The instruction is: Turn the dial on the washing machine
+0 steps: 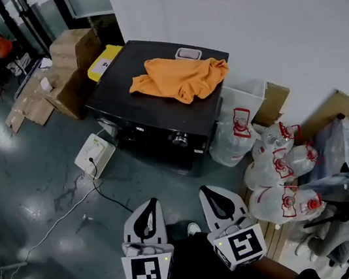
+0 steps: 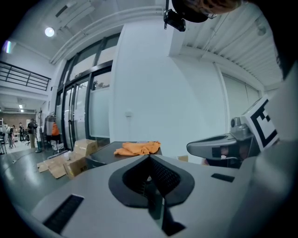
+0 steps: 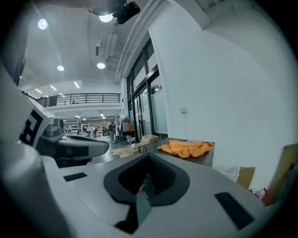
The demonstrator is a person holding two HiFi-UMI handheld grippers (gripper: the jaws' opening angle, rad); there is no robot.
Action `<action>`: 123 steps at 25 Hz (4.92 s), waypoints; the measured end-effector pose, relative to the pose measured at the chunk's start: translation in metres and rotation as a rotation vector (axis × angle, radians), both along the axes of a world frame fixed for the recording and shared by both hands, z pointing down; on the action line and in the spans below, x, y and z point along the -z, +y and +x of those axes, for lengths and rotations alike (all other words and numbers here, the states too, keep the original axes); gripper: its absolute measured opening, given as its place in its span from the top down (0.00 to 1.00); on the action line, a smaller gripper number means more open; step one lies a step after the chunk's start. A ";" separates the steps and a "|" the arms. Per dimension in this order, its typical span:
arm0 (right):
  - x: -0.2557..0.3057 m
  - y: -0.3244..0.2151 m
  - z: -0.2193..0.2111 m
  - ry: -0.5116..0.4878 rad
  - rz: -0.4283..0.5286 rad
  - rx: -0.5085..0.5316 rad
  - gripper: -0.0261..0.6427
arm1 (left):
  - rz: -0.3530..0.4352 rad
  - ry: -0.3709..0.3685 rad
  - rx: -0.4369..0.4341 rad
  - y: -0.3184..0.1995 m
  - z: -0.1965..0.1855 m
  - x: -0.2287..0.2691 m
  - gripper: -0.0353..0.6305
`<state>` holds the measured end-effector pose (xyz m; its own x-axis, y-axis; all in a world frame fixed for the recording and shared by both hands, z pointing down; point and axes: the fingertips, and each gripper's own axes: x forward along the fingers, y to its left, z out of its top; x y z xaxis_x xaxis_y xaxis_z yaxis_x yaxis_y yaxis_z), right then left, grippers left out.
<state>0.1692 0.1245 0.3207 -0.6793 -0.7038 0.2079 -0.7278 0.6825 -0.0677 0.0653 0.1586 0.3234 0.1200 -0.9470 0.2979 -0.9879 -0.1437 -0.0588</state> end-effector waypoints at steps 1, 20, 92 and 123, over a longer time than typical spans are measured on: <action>-0.002 -0.005 -0.001 0.005 -0.004 -0.005 0.94 | 0.010 0.002 -0.003 -0.006 -0.002 0.001 0.93; -0.075 -0.120 -0.085 0.103 -0.135 -0.312 0.67 | -0.089 -0.025 -0.244 -0.164 -0.104 -0.052 0.93; -0.248 -0.213 -0.084 0.304 -0.341 -0.632 0.54 | -0.189 -0.048 -0.441 -0.252 -0.159 -0.175 0.52; -0.264 -0.214 -0.071 -0.061 -0.528 -0.655 0.61 | -0.198 -0.038 -0.435 -0.241 -0.165 -0.178 0.52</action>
